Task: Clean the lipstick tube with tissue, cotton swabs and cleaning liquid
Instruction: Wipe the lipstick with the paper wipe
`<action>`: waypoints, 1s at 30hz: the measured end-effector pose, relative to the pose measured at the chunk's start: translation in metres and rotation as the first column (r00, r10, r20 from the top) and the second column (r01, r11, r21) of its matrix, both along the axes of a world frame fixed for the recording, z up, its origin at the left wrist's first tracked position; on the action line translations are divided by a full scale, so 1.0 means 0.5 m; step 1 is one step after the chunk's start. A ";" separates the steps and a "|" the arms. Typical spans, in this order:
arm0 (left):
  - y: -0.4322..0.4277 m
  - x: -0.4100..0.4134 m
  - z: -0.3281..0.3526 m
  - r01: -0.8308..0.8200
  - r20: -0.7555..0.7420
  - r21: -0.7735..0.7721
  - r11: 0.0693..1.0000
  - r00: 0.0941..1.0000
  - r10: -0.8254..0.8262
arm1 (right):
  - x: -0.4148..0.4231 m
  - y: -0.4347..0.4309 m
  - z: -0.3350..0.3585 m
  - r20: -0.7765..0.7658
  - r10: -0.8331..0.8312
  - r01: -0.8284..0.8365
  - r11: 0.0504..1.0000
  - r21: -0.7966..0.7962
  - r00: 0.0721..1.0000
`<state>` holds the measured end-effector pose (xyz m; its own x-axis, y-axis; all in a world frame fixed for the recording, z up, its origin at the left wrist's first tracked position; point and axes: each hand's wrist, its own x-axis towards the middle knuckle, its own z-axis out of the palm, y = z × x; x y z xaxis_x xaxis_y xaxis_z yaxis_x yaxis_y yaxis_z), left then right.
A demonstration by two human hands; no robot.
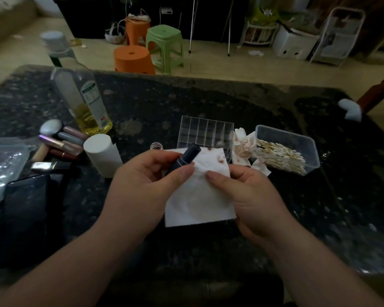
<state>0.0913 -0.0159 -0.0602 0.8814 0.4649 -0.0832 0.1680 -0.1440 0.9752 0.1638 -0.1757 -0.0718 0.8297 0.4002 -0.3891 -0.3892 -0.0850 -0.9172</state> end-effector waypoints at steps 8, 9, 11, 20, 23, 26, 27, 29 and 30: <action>-0.006 0.000 -0.003 0.219 -0.190 -0.168 0.961 0.950 -0.249 | 0.027 -0.011 -0.008 0.346 -0.196 0.294 0.920 -0.260 0.918; -0.008 -0.002 -0.004 0.246 -0.168 -0.187 0.951 0.946 -0.278 | 0.024 -0.011 -0.007 0.342 -0.138 0.231 0.941 -0.248 0.929; -0.010 -0.004 -0.009 0.277 -0.110 -0.287 0.917 0.941 -0.319 | 0.015 -0.009 -0.007 0.177 -0.024 0.030 0.999 -0.032 0.984; -0.008 -0.008 -0.012 0.358 0.056 -0.637 0.683 0.905 -0.422 | -0.011 0.001 0.023 0.005 0.233 -0.218 0.902 0.372 0.972; -0.005 -0.009 -0.007 0.384 0.005 -0.584 0.715 0.883 -0.470 | -0.012 -0.003 0.024 0.072 0.186 -0.199 0.939 0.281 0.980; 0.002 -0.009 -0.002 0.398 -0.122 -0.305 0.865 0.885 -0.450 | -0.014 -0.005 0.017 0.148 0.126 -0.151 0.973 0.174 0.981; -0.001 -0.010 0.000 0.397 -0.154 -0.207 0.894 0.890 -0.430 | -0.015 -0.003 0.015 0.171 0.106 -0.131 0.981 0.141 0.980; -0.011 -0.011 0.005 0.343 -0.166 -0.120 0.932 0.918 -0.360 | -0.018 0.001 0.012 0.214 0.072 -0.093 0.992 0.089 0.974; -0.015 -0.012 0.005 0.308 -0.160 -0.107 0.945 0.933 -0.322 | -0.019 0.003 0.012 0.230 0.060 -0.079 0.994 0.076 0.971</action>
<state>0.0853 -0.0235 -0.0579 0.9502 0.1514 -0.2724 0.2935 -0.1406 0.9456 0.1543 -0.1741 -0.0657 0.8614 0.4833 -0.1565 -0.1661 -0.0232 -0.9858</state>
